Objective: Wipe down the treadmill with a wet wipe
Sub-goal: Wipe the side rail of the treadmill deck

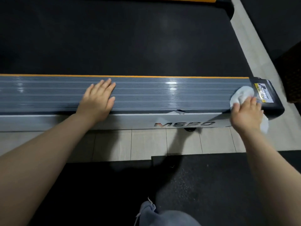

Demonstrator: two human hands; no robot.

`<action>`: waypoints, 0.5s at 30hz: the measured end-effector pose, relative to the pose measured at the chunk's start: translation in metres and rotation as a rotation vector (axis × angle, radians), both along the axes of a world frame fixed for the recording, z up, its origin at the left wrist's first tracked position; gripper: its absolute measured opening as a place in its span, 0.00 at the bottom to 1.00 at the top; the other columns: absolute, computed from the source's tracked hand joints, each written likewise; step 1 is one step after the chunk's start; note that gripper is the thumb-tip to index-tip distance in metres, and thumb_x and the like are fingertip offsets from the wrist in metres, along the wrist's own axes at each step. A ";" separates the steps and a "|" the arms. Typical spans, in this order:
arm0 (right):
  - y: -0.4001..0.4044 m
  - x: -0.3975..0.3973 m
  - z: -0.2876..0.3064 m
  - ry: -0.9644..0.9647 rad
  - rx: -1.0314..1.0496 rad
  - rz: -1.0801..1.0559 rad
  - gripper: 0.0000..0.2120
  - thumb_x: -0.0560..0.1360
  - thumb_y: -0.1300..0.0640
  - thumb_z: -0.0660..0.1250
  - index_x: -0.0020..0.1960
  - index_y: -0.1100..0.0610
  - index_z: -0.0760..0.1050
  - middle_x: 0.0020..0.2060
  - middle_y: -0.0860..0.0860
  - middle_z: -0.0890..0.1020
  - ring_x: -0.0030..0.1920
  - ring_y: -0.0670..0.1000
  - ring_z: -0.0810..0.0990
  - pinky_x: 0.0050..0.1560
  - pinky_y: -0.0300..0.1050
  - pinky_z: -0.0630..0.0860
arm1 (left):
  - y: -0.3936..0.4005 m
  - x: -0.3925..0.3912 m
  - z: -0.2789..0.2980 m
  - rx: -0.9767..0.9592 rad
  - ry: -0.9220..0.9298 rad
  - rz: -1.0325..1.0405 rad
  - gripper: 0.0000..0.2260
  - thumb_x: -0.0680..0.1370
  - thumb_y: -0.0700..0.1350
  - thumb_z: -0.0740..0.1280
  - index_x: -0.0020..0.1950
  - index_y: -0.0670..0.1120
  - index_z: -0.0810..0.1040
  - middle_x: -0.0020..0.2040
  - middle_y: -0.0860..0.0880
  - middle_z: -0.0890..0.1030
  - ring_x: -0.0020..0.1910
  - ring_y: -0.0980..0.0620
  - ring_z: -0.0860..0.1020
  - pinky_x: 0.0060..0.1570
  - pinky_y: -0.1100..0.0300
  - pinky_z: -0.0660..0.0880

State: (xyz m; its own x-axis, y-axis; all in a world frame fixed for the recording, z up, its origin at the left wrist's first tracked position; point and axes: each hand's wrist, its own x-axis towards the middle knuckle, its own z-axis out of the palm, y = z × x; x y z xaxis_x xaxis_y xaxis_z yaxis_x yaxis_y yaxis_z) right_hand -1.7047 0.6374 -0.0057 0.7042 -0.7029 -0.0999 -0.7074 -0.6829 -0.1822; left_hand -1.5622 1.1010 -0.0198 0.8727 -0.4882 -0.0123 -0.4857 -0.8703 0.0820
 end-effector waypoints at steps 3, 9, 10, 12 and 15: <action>0.051 0.024 -0.006 0.011 -0.009 0.139 0.33 0.80 0.47 0.42 0.77 0.67 0.50 0.77 0.64 0.54 0.77 0.63 0.52 0.76 0.57 0.48 | -0.001 0.004 0.000 -0.019 0.078 0.054 0.27 0.83 0.54 0.46 0.81 0.48 0.56 0.81 0.49 0.55 0.80 0.48 0.53 0.77 0.49 0.46; 0.258 0.060 -0.005 -0.074 0.000 1.042 0.28 0.82 0.48 0.48 0.78 0.60 0.54 0.78 0.57 0.56 0.77 0.59 0.54 0.76 0.51 0.48 | 0.015 0.000 0.006 -0.142 0.167 0.088 0.26 0.84 0.53 0.51 0.81 0.47 0.52 0.82 0.49 0.51 0.80 0.50 0.49 0.77 0.54 0.43; 0.270 0.061 -0.002 -0.068 0.010 1.113 0.27 0.83 0.48 0.49 0.79 0.58 0.52 0.79 0.55 0.54 0.78 0.57 0.52 0.76 0.50 0.46 | 0.023 -0.004 0.005 -0.163 0.155 0.158 0.28 0.83 0.55 0.50 0.81 0.47 0.53 0.82 0.49 0.52 0.80 0.50 0.50 0.77 0.53 0.43; 0.257 0.063 -0.001 -0.060 0.021 1.136 0.27 0.83 0.46 0.48 0.79 0.56 0.52 0.79 0.52 0.53 0.78 0.55 0.51 0.76 0.49 0.46 | 0.047 -0.014 0.002 -0.132 0.116 0.349 0.28 0.83 0.57 0.51 0.81 0.48 0.54 0.82 0.50 0.52 0.80 0.50 0.50 0.77 0.50 0.42; 0.190 0.051 -0.011 -0.053 -0.015 0.937 0.32 0.79 0.41 0.41 0.79 0.55 0.54 0.78 0.52 0.56 0.78 0.56 0.53 0.76 0.49 0.48 | 0.098 -0.022 -0.001 -0.064 0.089 0.577 0.29 0.83 0.60 0.53 0.81 0.49 0.53 0.82 0.49 0.51 0.80 0.48 0.48 0.77 0.48 0.43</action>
State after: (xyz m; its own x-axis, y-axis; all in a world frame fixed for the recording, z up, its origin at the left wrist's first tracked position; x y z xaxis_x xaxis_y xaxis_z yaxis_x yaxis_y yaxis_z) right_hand -1.6537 0.8274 -0.0164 0.9872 0.1526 -0.0471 0.1415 -0.9725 -0.1850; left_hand -1.5841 1.1987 -0.0211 0.9945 0.0631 -0.0835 0.0760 -0.9839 0.1620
